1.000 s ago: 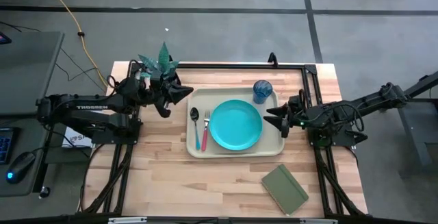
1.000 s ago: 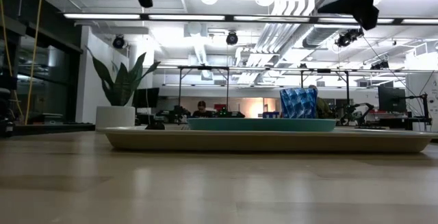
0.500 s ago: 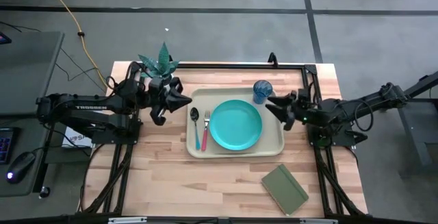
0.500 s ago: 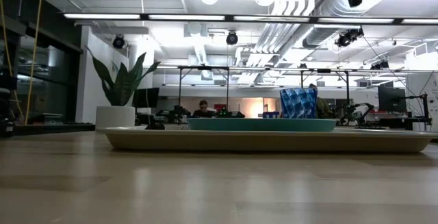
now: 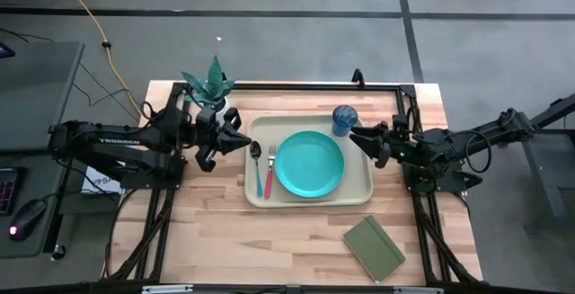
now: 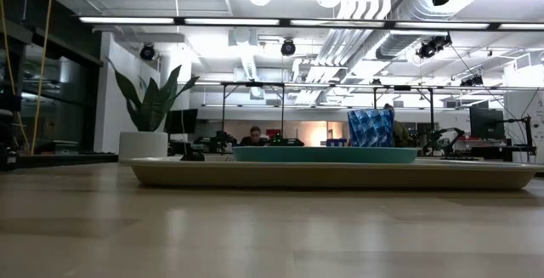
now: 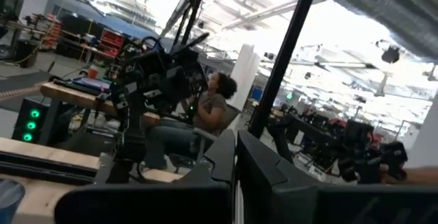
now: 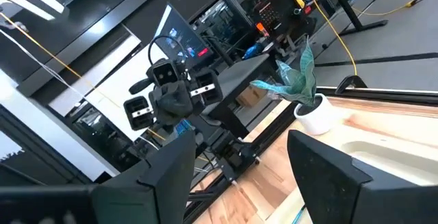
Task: Pick and place plate/cup/fork/spoon on tray
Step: Return to Home Position
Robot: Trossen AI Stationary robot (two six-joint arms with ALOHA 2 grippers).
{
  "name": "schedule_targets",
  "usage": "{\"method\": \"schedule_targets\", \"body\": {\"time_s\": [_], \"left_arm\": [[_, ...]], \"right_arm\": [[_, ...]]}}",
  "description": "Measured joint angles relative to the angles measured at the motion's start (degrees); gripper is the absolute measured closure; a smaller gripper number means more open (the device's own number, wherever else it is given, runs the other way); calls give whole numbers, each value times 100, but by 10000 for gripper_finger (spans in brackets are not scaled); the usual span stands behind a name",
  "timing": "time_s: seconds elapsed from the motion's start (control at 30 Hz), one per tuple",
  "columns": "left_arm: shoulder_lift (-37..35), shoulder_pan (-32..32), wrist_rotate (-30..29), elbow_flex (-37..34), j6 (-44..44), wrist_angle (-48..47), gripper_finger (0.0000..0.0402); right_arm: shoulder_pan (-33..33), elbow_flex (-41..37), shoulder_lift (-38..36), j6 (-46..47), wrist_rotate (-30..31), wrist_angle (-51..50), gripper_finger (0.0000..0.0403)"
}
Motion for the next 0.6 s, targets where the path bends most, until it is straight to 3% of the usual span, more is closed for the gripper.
{"method": "schedule_targets", "body": {"time_s": [0.27,0.6], "left_arm": [[-423,-298,-409,0,302,-751,401],[-1728,-350,-1432,0,865,-2115,401]], "right_arm": [[0,0,0,-38,-65,0,178],[0,0,-9,-45,-297,-7,178]]}}
